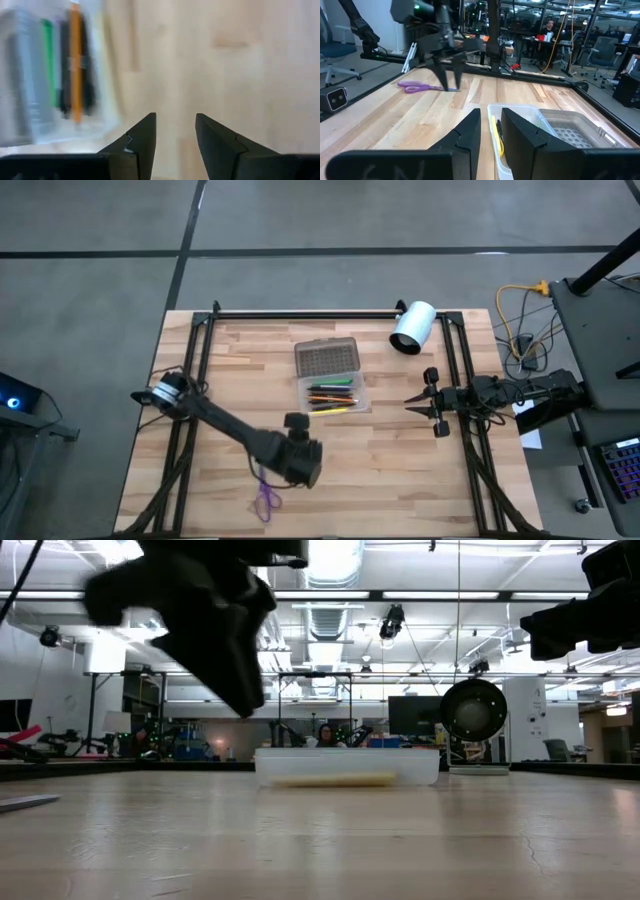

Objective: Pick & place school supplies into a supply box
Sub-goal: Put the purple scissors into the transparent supply box

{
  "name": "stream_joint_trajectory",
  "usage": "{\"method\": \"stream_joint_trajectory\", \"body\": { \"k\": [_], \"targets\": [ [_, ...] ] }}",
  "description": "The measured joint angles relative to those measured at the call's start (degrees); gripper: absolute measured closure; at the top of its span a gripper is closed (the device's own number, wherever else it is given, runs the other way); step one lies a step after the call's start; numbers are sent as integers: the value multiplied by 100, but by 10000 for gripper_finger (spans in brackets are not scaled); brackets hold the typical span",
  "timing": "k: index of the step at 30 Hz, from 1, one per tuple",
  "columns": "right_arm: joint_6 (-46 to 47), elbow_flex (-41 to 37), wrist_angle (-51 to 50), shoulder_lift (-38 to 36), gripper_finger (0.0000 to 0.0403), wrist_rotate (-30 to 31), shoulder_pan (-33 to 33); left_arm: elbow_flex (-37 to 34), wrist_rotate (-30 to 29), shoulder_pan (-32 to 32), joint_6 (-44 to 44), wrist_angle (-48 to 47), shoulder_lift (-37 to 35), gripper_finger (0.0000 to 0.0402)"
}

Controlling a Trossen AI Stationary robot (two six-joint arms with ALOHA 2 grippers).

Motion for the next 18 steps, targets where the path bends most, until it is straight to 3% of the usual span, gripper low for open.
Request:
{"method": "stream_joint_trajectory", "body": {
  "k": [8,18],
  "targets": [
    [0,2,2,0,335,2,-1,36,869,-587,-253,-73,-1,279],
    [-1,1,2,0,335,2,-2,33,2207,-799,-310,-164,-4,278]
  ]
}}
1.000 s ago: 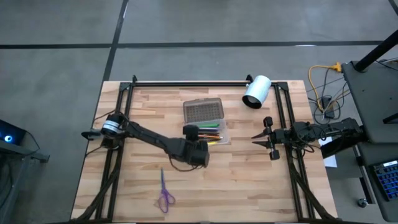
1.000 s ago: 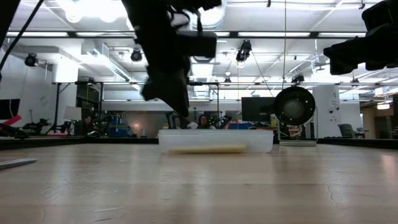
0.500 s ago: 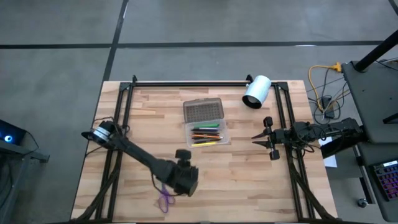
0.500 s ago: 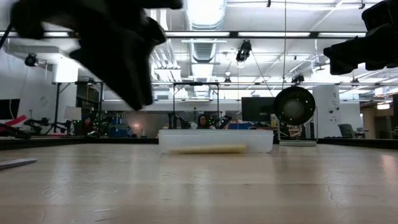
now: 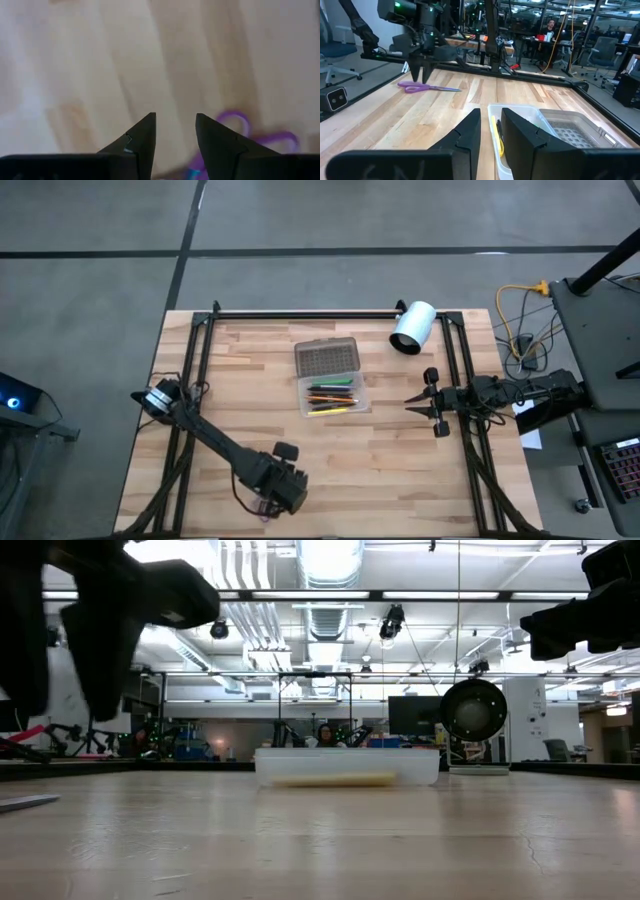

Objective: Pick & place school supplies into a supply box
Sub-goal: Put the purple scissors into the transparent supply box

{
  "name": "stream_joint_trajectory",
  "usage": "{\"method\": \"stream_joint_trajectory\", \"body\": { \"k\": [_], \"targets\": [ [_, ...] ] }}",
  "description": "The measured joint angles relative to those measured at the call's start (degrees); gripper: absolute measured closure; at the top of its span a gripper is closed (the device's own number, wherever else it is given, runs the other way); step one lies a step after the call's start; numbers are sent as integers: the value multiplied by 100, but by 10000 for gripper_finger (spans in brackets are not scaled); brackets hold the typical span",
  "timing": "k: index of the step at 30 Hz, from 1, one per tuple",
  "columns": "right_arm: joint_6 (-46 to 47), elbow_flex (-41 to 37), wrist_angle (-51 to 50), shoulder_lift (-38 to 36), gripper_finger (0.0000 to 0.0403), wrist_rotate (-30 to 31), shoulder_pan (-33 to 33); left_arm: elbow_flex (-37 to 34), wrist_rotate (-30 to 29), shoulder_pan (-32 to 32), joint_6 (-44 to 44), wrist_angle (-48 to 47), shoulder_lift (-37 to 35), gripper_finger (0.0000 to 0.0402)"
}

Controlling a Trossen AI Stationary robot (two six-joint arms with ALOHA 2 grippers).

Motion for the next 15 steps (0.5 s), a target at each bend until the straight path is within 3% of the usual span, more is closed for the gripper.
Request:
{"method": "stream_joint_trajectory", "body": {
  "k": [10,15],
  "targets": [
    [1,-1,-1,0,335,-2,1,-2,1149,-255,-89,7,0,278],
    [1,0,-1,0,335,-2,1,-6,1243,-478,-257,10,0,278]
  ]
}}
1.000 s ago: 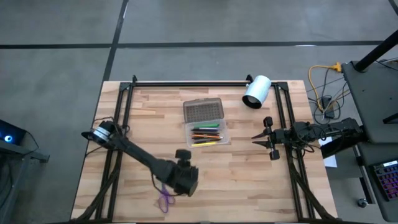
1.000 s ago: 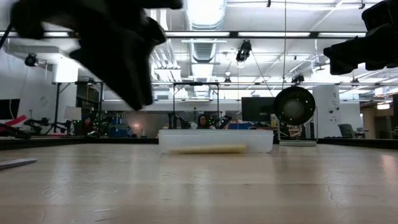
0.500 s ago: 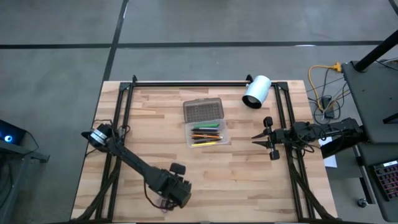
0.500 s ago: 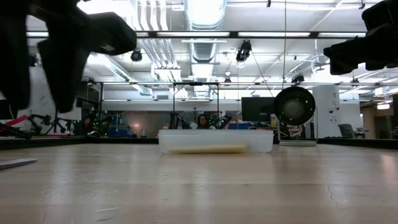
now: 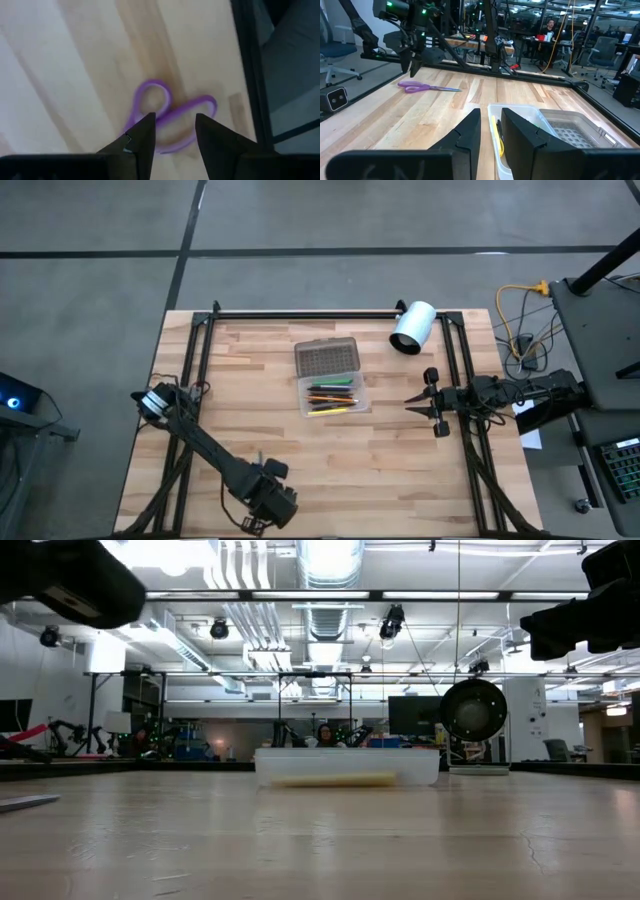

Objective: Pick & place school supplies into a supply box
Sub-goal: Put the purple scissors into the transparent supply box

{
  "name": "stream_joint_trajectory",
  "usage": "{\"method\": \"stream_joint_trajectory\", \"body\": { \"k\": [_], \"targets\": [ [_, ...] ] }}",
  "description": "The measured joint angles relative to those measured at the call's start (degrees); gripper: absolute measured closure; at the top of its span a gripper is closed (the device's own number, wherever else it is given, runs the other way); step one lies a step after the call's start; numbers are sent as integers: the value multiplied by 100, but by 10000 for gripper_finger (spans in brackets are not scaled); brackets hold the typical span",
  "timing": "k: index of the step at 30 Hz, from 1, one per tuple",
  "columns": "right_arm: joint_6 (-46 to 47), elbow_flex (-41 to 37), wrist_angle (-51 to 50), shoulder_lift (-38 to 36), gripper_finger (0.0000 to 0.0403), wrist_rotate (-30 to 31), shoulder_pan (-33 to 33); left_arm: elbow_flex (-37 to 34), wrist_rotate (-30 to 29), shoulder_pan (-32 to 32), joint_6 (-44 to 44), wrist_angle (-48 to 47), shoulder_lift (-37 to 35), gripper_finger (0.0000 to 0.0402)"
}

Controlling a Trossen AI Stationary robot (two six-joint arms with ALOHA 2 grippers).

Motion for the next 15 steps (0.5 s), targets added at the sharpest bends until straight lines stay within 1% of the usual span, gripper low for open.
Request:
{"method": "stream_joint_trajectory", "body": {
  "k": [6,15],
  "targets": [
    [0,1,-1,0,335,1,0,-29,35,-250,-298,-3,0,278],
    [0,0,0,0,335,0,-1,-34,29,-591,-230,27,189,278]
  ]
}}
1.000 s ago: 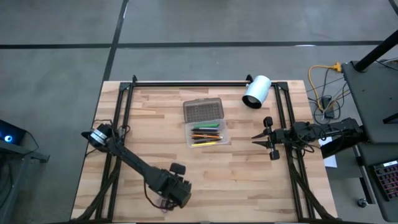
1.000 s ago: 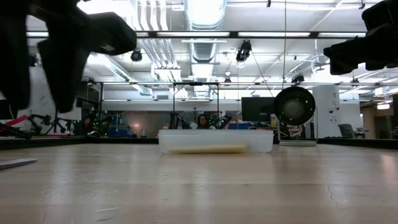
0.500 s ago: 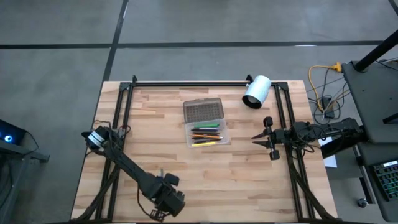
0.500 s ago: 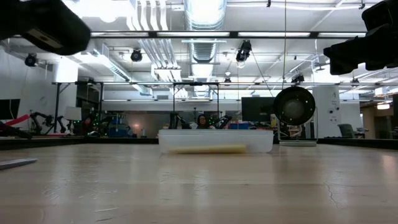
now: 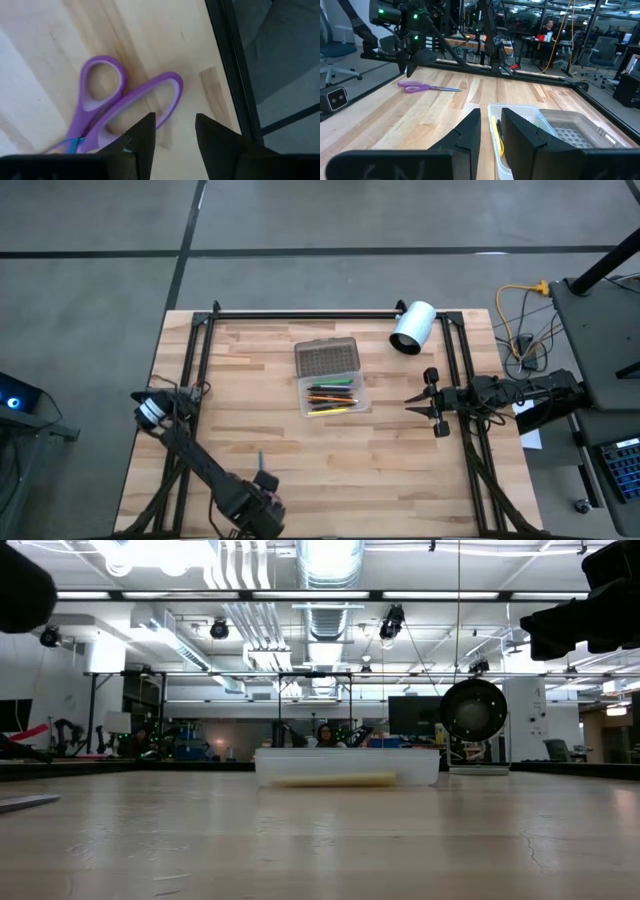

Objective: Pick & place school supplies into a supply box
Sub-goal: Put the purple scissors into the transparent supply box

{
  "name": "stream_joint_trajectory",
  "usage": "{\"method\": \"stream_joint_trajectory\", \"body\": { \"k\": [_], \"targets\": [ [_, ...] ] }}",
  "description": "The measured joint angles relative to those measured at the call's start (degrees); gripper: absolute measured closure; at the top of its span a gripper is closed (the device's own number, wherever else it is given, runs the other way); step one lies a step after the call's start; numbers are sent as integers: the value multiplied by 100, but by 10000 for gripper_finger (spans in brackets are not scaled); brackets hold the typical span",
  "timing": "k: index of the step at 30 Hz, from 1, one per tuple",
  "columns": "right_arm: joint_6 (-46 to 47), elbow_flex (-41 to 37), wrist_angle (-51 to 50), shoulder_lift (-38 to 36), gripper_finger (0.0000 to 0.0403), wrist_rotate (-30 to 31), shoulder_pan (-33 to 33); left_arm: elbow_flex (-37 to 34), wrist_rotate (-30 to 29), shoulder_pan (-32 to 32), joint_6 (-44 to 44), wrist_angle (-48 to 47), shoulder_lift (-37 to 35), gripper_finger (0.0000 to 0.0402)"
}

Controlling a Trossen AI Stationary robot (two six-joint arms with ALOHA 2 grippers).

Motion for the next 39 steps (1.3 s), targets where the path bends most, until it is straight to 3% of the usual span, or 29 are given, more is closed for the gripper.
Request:
{"method": "stream_joint_trajectory", "body": {
  "k": [28,34,39],
  "targets": [
    [0,0,1,0,335,2,-1,-192,-151,-77,555,409,454,283],
    [0,-1,1,0,335,0,0,-263,-180,-72,555,473,447,318],
    [0,-1,1,0,335,0,-1,-269,-270,-69,561,456,453,379]
  ]
}}
